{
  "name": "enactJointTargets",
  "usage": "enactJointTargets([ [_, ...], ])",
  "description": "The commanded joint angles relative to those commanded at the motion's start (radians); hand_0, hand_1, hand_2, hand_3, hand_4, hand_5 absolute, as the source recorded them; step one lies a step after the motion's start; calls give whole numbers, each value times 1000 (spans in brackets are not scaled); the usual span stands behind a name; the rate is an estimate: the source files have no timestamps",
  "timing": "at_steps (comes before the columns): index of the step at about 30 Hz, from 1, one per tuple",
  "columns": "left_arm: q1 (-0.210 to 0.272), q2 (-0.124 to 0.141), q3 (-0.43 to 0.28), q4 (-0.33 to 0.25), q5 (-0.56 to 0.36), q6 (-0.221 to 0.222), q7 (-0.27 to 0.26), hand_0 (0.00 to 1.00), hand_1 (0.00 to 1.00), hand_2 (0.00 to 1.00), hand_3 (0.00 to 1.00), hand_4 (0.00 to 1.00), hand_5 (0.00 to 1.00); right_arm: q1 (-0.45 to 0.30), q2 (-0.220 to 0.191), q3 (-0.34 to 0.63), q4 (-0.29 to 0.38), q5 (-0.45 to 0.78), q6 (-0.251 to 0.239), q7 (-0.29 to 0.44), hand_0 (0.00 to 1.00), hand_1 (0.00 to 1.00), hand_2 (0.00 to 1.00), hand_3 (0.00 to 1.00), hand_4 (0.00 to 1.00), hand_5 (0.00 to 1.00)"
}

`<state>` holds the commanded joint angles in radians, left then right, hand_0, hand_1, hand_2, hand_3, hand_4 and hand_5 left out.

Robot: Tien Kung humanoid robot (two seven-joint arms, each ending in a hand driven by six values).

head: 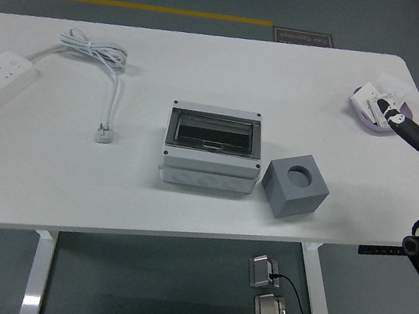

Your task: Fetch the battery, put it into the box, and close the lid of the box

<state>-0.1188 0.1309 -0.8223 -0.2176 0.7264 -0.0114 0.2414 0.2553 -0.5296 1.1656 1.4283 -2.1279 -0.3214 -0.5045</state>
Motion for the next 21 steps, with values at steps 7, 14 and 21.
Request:
enactJointTargets([
  [7,2,-2,-1,-1,4,0,2,633,663,621,612,619,202,-15,27,4,-75,91,-72,101,998,998,984,983,994,998],
  [14,2,-2,4,0,-1,-1,0,633,663,621,612,619,203,-31,38,34,-83,206,-114,210,998,998,987,984,991,998],
  [21,2,-2,1,-1,4,-1,1,633,664,621,613,619,205,-53,46,88,-130,477,-108,442,998,998,988,984,993,998],
])
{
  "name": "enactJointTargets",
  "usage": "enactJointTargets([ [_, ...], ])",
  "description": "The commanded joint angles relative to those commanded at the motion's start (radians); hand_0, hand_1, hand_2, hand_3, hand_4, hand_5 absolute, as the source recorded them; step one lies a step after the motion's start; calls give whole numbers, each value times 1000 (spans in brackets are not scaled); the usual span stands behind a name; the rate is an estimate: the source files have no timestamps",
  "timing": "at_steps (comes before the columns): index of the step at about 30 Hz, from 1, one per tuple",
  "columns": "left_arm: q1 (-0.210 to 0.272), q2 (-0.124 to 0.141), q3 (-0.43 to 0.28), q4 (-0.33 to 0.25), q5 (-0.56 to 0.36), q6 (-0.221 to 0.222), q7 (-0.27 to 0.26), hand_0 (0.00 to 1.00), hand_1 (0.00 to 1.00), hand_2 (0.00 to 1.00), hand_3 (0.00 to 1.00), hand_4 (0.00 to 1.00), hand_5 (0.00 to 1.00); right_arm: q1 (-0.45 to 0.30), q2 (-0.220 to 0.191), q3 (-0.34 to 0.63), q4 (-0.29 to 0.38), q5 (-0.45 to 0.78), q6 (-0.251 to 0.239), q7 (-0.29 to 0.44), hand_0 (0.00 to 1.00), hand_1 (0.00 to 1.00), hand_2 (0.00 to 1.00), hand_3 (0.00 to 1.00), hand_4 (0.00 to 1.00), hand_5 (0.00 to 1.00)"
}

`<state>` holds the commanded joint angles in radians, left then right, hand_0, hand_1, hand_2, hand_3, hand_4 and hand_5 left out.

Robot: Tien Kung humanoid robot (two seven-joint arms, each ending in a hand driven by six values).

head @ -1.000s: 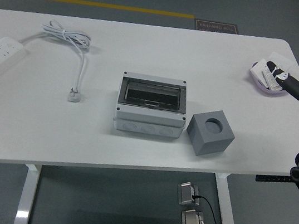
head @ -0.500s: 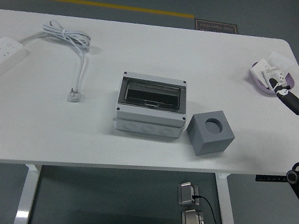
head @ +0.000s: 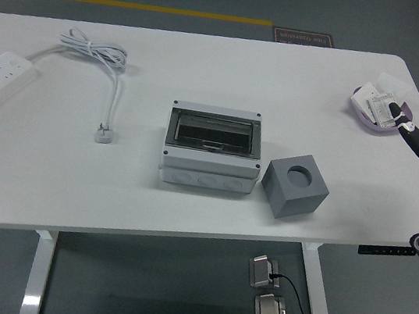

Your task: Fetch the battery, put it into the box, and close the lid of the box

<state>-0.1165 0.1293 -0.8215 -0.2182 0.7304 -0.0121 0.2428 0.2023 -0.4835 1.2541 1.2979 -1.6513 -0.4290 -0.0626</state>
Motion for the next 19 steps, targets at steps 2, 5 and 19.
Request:
enactJointTargets([
  [2,1,0,-2,0,3,0,1,633,664,622,612,619,206,-5,1,1,-11,78,26,73,998,998,983,982,995,998],
  [5,1,0,-5,-1,6,0,3,633,664,622,612,619,206,-8,3,0,-23,198,72,183,998,998,983,982,995,998],
  [19,2,6,-16,-2,17,2,6,633,664,622,612,620,208,-12,5,17,-47,715,162,523,995,853,888,937,998,998],
])
